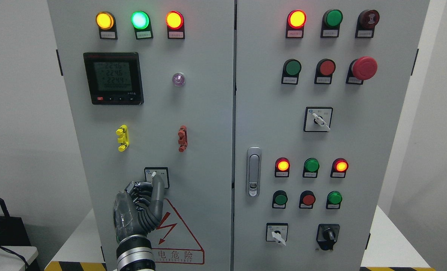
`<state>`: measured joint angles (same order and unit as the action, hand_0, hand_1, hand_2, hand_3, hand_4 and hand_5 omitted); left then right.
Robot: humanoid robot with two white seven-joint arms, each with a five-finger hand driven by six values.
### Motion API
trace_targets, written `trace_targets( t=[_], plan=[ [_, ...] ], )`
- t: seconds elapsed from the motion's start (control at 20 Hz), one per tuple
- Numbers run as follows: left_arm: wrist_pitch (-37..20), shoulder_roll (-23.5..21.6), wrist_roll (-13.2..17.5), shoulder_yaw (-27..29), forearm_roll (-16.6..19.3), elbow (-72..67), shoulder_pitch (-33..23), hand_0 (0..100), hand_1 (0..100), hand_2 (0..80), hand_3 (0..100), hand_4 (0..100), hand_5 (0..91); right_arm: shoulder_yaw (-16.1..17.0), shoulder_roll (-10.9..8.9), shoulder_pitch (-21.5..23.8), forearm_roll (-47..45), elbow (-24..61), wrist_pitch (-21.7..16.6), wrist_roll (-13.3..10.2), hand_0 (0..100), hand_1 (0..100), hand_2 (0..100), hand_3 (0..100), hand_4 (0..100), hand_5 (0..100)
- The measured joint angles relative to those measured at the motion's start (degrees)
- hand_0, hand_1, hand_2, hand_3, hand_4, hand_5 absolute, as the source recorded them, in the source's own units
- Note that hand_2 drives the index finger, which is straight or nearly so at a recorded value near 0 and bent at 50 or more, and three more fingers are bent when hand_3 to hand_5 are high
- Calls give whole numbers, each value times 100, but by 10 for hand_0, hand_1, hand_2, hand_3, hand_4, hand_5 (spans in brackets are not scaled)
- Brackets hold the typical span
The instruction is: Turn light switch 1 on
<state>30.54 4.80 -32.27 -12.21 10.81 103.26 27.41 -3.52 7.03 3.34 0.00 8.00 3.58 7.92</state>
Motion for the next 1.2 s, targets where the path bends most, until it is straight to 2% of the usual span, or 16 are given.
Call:
trace_targets(
  t=[0.7,1.2],
  plan=[
    [23,-7,15,-7,0,-7,34,469,359,565,754,837,813,0,0,0,0,0,0,0,120,389,0,0,0,0],
    [36,-11,83,-9,1,-9,37,577,357,566,757,838,814,0,0,0,0,0,0,0,120,389,0,0,0,0]
  ],
)
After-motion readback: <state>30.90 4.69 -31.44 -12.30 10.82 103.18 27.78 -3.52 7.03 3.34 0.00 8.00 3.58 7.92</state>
